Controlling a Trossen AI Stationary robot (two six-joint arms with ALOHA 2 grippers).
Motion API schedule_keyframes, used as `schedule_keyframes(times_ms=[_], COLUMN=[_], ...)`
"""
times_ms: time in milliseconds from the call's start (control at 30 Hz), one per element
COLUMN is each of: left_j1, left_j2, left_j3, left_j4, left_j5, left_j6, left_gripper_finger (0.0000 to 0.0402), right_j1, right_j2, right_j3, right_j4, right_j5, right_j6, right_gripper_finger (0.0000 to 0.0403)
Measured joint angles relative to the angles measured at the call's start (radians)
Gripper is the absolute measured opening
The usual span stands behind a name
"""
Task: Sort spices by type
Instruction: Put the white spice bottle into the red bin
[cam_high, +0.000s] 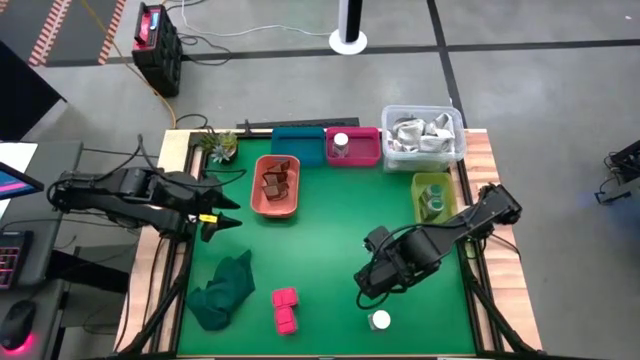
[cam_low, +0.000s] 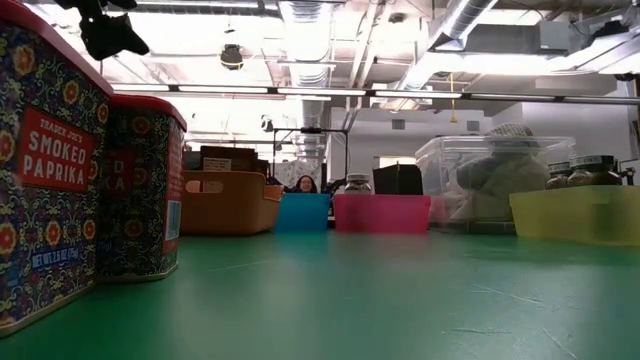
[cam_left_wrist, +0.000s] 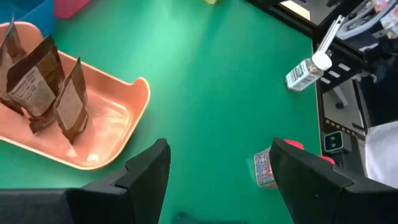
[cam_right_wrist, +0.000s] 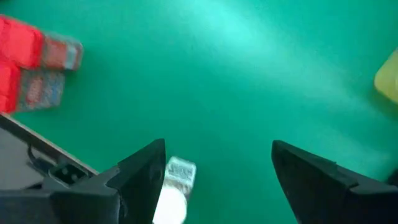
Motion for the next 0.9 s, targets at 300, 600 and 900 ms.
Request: schedule_keyframes(times_ms=[300,600,900], left_j1=[0.000,0.000,0.000], left_j2=[-0.007,-0.006,-0.006], left_j3=[0.000,0.000,0.000], left_j4=[-0.013,-0.012,-0.003], left_j5=[0.009,0.004,0.004], left_j6=[-0.013,0.003,0.003], left_gripper_finger=[0.0263,0.0263,0.0263], right_j1=[0.028,0.070,0.134], right_j2=[-0.037,-0.023,0.002], right_j3=[-0.090,-0.153,-0.154], right_j4=[0.068,0.260,0.224], right_j5=[-0.095,-0.177,-0.199], right_j6=[0.077,0.131,0.182], right_gripper_finger=[0.0318,0.0318,0.0323])
